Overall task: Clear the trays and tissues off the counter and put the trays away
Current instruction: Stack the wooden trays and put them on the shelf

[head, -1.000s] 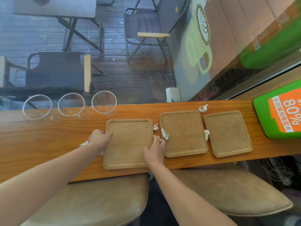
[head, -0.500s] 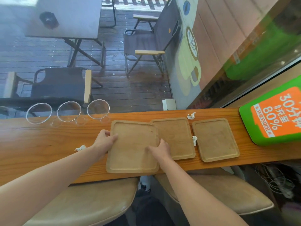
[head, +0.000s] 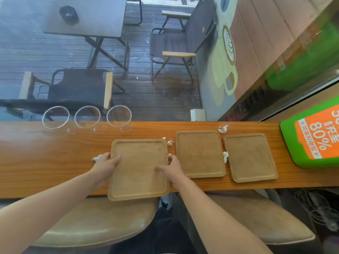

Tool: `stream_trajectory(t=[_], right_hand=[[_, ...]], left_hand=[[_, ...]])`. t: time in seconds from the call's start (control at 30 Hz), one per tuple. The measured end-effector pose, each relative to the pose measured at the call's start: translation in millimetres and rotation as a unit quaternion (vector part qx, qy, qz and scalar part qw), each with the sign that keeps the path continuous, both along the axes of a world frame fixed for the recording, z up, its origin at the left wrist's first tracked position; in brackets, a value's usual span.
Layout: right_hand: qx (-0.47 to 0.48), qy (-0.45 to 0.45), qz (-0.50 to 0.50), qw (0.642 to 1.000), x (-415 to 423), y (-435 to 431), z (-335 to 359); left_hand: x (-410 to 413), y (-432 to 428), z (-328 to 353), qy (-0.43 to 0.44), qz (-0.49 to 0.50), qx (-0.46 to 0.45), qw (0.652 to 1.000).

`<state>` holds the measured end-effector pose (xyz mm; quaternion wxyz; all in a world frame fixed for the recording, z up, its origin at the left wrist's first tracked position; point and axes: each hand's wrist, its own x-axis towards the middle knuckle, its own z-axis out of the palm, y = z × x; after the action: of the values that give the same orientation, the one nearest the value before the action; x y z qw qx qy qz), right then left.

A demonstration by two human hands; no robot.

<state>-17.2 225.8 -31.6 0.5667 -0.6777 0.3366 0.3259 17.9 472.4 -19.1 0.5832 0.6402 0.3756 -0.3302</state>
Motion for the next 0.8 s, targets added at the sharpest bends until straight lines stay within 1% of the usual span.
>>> stream_trajectory(t=[0.17, 0.27, 0.33, 0.43, 0.57, 0.67, 0.8], right_hand=[[-0.022, 0.004, -0.021, 1.0, 2.3, -1.8, 10.3], [-0.071, -0.007, -0.04, 0.997, 4.0, -23.3, 18.9], [-0.103, -0.019, -0.042, 0.994, 4.7, -42.9, 25.9], [-0.136, -0.032, -0.05, 0.989, 4.3, -76.9, 34.4], [-0.186, -0.025, -0.049, 0.981, -3.3, -132.7, 35.1], [-0.205, -0.017, -0.033, 0.978, -6.5, -171.3, 25.3], [-0.223, -0.024, 0.001, 0.974, 0.1, -207.5, 3.6]], left_hand=[[5.4, -0.9, -2.0, 0.008, 0.009, -0.028, 1.0], [14.3, -21.5, -1.1, 0.013, -0.015, -0.045, 0.999], [15.4, -42.8, 2.1, 0.002, -0.036, -0.041, 0.999], [10.3, -83.6, 9.6, -0.059, -0.12, 0.021, 0.991], [-0.9, -148.3, 15.8, -0.129, -0.192, 0.082, 0.969], [-3.8, -188.8, 16.1, -0.144, -0.24, 0.142, 0.949], [-7.7, -223.2, 4.5, -0.145, -0.237, 0.185, 0.943]])
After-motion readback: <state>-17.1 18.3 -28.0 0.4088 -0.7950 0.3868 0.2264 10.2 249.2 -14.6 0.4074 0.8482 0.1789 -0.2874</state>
